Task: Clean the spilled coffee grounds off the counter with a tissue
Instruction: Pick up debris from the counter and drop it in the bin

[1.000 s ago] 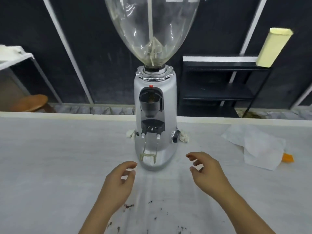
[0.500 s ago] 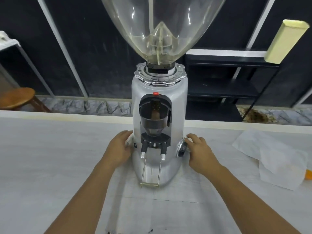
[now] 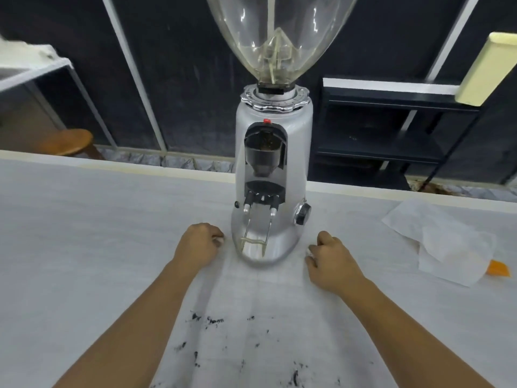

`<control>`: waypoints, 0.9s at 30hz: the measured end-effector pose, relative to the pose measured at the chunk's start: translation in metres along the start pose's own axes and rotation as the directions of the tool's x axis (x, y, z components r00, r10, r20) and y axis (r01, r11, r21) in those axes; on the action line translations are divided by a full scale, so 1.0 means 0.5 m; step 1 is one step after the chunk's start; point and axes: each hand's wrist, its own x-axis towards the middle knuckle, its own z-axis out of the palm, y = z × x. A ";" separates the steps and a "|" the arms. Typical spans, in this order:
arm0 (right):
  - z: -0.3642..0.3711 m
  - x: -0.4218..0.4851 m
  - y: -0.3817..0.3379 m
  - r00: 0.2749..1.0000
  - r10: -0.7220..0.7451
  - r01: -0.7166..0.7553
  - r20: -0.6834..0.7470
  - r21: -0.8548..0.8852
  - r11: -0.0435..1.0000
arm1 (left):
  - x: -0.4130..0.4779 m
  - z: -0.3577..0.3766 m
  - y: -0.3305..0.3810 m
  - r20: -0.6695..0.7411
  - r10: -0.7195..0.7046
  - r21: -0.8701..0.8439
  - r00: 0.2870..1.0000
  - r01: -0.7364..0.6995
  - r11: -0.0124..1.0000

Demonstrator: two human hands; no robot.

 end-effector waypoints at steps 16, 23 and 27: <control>-0.098 -0.433 -0.429 0.983 0.070 -0.165 0.169 0.654 0.738 | -0.676 -0.195 -0.147 -0.185 -0.253 -0.482 0.950 0.136 0.866; -0.001 -0.586 -0.670 0.929 -0.132 -0.167 0.345 0.711 0.684 | -0.961 -0.153 -0.337 -0.123 -0.429 -0.531 0.895 0.306 0.790; 0.121 -0.643 -0.738 0.874 -0.229 -0.139 0.429 0.672 0.728 | -1.073 -0.068 -0.445 -0.061 -0.528 -0.501 0.847 0.432 0.750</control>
